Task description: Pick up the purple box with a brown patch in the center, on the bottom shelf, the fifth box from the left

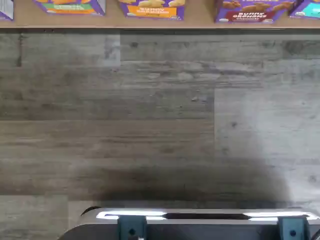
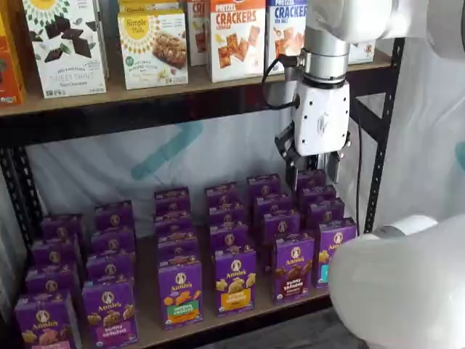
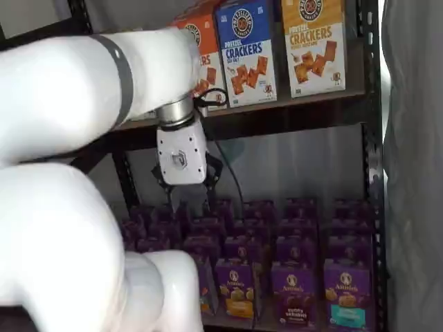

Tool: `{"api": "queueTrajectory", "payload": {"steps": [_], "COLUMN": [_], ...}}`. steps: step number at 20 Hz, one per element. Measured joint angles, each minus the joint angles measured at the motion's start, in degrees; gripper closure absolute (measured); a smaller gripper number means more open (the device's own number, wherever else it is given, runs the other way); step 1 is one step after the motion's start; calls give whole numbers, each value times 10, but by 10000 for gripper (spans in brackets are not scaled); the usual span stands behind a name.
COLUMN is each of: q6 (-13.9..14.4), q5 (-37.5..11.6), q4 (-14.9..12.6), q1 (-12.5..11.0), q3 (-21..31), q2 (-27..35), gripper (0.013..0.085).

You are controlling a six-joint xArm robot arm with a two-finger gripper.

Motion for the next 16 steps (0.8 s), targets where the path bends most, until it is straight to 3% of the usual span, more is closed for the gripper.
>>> {"api": "queueTrajectory", "payload": {"steps": [7, 16], "q6": [-2, -8], "q5": [10, -44], "q4": [-3, -13], "q1": [-2, -10], "q3": [-6, 21], "q2": [11, 21], "gripper": [130, 130]}}
